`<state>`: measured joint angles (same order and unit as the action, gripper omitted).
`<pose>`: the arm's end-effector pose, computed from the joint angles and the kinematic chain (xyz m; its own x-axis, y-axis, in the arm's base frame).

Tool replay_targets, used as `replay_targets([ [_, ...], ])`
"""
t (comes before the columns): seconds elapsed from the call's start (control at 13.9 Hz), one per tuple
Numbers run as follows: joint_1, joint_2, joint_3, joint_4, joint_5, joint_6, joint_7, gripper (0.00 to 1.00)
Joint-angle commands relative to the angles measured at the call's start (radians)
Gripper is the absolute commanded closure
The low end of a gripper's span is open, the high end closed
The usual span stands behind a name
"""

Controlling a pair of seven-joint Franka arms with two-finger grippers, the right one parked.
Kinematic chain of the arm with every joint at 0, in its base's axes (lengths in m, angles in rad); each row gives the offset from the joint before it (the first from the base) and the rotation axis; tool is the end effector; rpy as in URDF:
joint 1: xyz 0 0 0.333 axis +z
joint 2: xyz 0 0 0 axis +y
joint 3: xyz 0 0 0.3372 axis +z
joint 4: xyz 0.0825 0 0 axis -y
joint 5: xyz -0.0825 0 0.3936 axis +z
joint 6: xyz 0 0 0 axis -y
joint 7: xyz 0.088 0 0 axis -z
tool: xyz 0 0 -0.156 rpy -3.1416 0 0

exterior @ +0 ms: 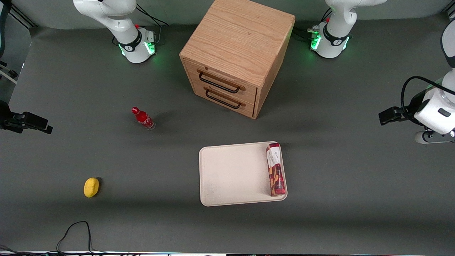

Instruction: Place red cookie box on tray

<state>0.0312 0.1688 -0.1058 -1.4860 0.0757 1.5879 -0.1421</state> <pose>0.6138 -0.0296 0.5400 0.9962 0.0664 -0.0571 0.0625 -0.9958 -0.0664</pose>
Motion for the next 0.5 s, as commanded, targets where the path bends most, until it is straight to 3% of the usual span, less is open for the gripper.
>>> replay_targets([
  [0.0,0.026,-0.077,0.009,-0.105,-0.016,0.066,0.062,0.0],
  [0.22,-0.052,-0.087,0.119,-0.108,-0.048,0.093,0.075,0.0],
  [0.43,-0.054,-0.077,0.121,-0.065,-0.059,0.052,0.068,0.0],
])
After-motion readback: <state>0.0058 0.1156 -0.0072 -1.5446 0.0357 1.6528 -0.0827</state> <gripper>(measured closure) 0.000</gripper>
